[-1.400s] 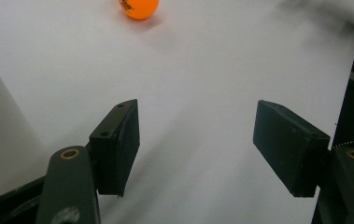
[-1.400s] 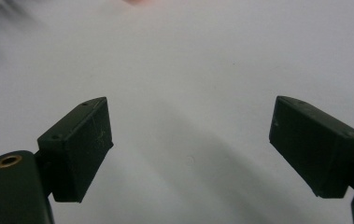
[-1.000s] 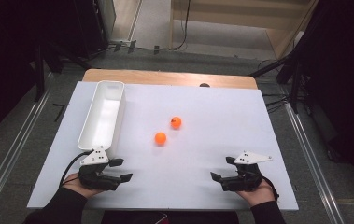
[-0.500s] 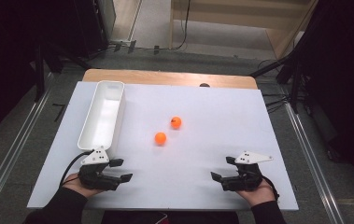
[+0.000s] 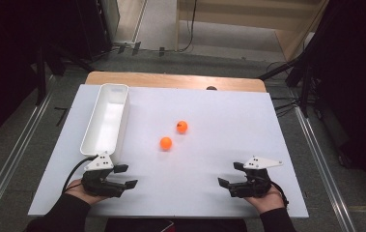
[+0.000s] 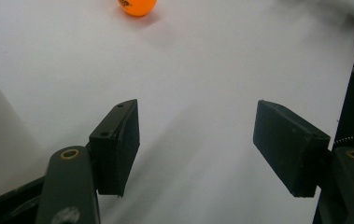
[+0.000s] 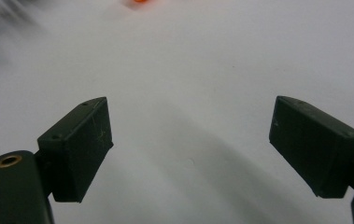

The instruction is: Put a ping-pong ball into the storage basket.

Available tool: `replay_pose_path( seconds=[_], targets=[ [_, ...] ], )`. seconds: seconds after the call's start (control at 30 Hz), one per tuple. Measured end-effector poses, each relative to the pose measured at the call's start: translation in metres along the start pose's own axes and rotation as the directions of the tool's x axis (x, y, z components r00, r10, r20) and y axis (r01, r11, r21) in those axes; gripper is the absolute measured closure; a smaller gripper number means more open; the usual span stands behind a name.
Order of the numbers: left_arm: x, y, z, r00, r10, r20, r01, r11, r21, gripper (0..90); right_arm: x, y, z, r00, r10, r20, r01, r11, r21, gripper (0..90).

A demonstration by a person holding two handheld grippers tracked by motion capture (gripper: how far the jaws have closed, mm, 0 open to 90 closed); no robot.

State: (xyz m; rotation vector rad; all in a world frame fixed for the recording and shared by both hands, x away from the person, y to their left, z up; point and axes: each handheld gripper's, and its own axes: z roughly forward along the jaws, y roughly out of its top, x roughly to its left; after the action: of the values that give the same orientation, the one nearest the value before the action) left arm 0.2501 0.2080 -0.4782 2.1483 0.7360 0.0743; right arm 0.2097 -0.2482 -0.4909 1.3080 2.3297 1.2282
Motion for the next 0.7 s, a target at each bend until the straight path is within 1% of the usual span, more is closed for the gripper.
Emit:
replay_pose_path(
  seconds=[0.07,0.13,0.17,0.37,0.53,0.7],
  targets=[
    [-0.0001,0.0002,0.0004,1.0000,0.001,-0.002,-0.001,1.0000,0.000,32.2,0.0019,0.0003,0.0007,1.0000,0.003,0.000,-0.003,1.0000,0.008,11.8],
    [-0.0004,0.0002,0.0004,1.0000,-0.001,-0.001,0.001,1.0000,-0.002,32.1,0.0020,0.0003,0.0016,0.9999,-0.014,-0.002,0.014,0.9999,0.003,11.8],
    [-0.0004,0.0002,0.0005,1.0000,0.001,-0.001,-0.001,1.0000,-0.004,32.1,0.0020,0.0004,0.0017,0.9999,-0.016,-0.003,0.016,0.9999,0.003,11.8],
    [-0.0005,0.0000,0.0002,1.0000,-0.004,0.000,0.004,1.0000,-0.005,32.1,0.0009,0.0001,0.0015,0.9999,-0.010,0.001,0.010,0.9999,0.005,11.8],
    [-0.0008,-0.0002,-0.0004,1.0000,-0.006,0.001,0.006,1.0000,-0.003,32.1,0.0016,0.0001,0.0017,0.9997,-0.023,-0.001,0.023,0.9997,0.002,11.7],
    [-0.0020,0.0017,-0.0004,0.9997,-0.020,0.012,0.020,0.9997,-0.011,32.2,0.0016,0.0001,0.0020,0.9998,-0.021,0.001,0.021,0.9998,0.003,11.8]
  ],
)
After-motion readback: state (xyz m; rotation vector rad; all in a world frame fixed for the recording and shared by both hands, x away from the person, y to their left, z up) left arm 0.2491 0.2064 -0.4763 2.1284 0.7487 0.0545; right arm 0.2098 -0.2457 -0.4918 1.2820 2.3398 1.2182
